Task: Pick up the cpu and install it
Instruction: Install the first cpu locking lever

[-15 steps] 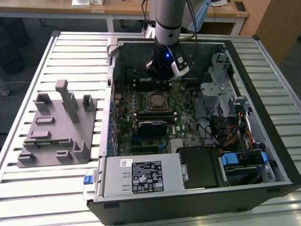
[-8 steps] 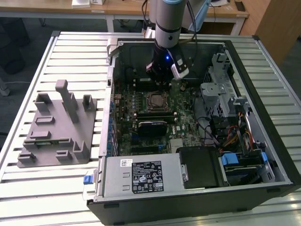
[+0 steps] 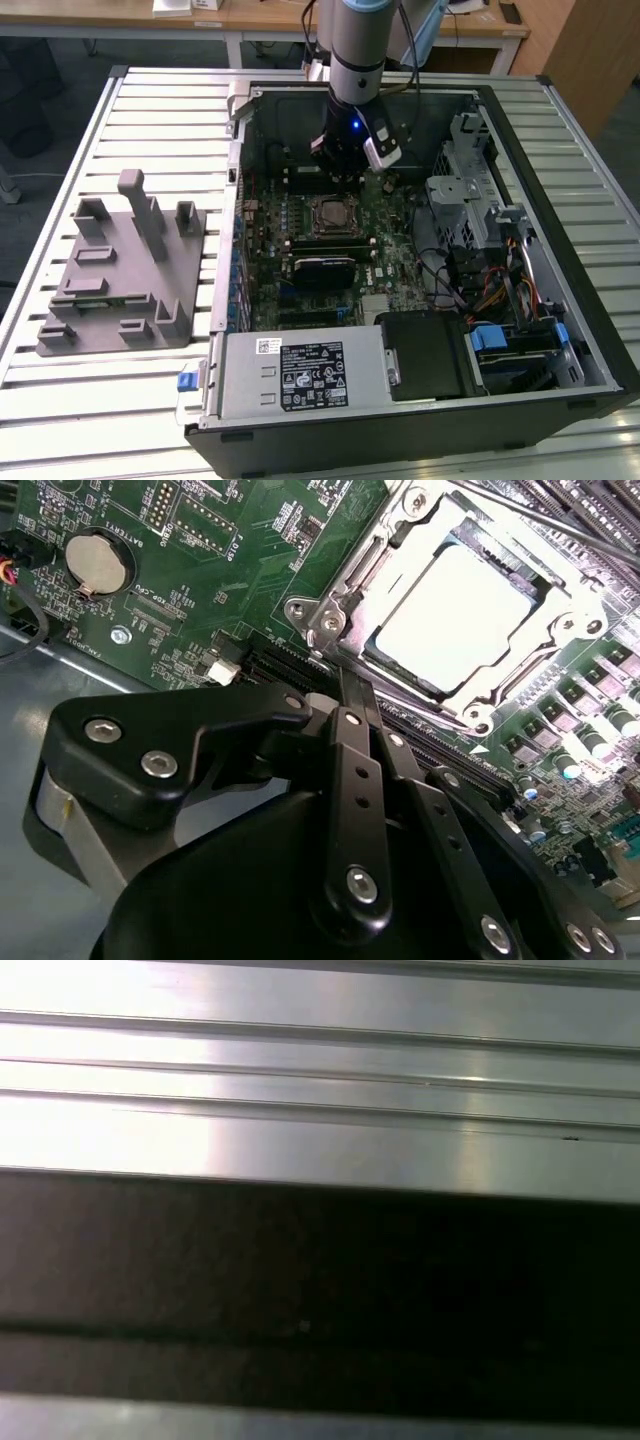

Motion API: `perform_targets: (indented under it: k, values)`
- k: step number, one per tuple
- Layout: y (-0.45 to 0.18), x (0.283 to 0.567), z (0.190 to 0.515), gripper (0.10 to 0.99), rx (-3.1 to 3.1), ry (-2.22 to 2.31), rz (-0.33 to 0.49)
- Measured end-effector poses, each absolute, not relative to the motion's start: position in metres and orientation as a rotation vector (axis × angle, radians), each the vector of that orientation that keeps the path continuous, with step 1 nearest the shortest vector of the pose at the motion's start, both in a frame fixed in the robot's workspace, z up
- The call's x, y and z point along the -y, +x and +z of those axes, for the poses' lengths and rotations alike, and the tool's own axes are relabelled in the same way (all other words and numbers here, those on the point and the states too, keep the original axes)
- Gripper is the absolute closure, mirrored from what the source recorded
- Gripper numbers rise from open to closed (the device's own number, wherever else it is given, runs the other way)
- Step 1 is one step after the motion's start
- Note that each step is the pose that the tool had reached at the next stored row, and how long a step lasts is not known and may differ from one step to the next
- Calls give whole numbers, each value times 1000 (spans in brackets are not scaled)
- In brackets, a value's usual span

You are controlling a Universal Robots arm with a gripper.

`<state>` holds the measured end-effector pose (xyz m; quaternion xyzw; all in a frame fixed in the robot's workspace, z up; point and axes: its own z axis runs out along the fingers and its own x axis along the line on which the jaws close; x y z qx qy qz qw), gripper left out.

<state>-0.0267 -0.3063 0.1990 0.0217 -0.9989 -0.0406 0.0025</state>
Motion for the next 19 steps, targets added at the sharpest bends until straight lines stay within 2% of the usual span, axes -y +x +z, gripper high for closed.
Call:
perform_targets:
  k: [7,19]
  values:
    - [-27,306,202,980,3134,68,-127]
    - [-27,306,197,980,3134,68,-57]
